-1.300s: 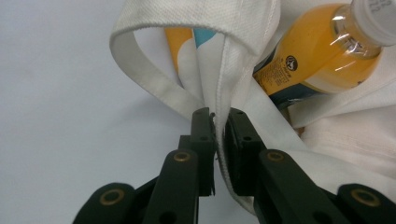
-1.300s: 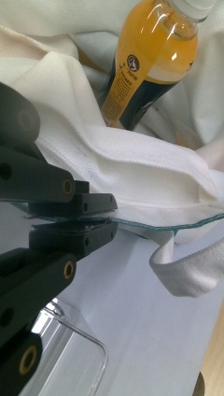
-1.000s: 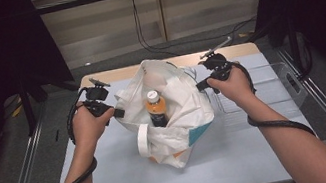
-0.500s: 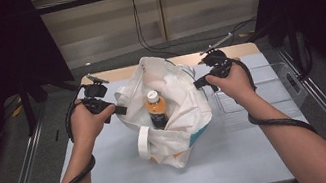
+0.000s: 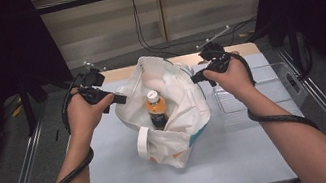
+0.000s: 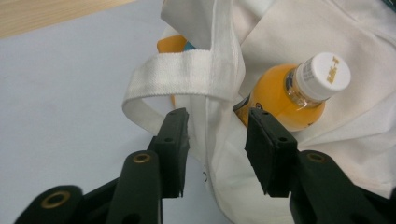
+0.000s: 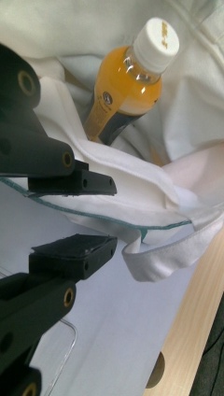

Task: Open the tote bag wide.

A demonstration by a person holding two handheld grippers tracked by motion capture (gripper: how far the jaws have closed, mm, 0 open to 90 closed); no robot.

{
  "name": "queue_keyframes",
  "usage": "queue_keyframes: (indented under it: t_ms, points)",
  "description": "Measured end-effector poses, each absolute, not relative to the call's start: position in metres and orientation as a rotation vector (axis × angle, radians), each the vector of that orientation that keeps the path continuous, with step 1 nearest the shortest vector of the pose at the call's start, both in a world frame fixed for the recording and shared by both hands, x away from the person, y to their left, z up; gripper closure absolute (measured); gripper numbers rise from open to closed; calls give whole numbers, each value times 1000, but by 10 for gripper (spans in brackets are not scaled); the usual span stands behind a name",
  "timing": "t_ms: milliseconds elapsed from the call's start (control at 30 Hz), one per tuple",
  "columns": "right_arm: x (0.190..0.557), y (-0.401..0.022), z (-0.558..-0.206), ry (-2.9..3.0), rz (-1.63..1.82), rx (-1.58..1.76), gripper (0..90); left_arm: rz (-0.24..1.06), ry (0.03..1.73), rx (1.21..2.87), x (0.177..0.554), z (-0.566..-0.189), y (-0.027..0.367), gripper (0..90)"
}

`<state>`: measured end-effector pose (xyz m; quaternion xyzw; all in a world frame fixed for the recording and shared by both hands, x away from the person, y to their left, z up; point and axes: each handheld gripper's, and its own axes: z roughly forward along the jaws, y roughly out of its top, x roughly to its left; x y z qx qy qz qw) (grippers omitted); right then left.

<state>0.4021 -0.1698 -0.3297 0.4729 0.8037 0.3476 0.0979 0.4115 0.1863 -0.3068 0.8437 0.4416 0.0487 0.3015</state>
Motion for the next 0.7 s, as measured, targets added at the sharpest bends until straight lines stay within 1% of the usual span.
queue_keyframes:
  t_ms: [167,233,267,400,700]
  points:
    - [401,-166,-323,2383,1044,1376,773,128,1154,2235,412,-300,181,704]
    - [401,-164,-322,2397,1049,1357,804,117,1160,2234,412,-299,179,726]
    - [401,-163,-322,2403,1047,1357,820,110,1160,2238,412,-298,178,753]
    - [400,-156,-322,2420,1067,1345,859,106,1162,2236,412,-299,175,788]
    - [399,-141,-326,2462,1077,1307,892,111,1159,2239,411,-295,180,834]
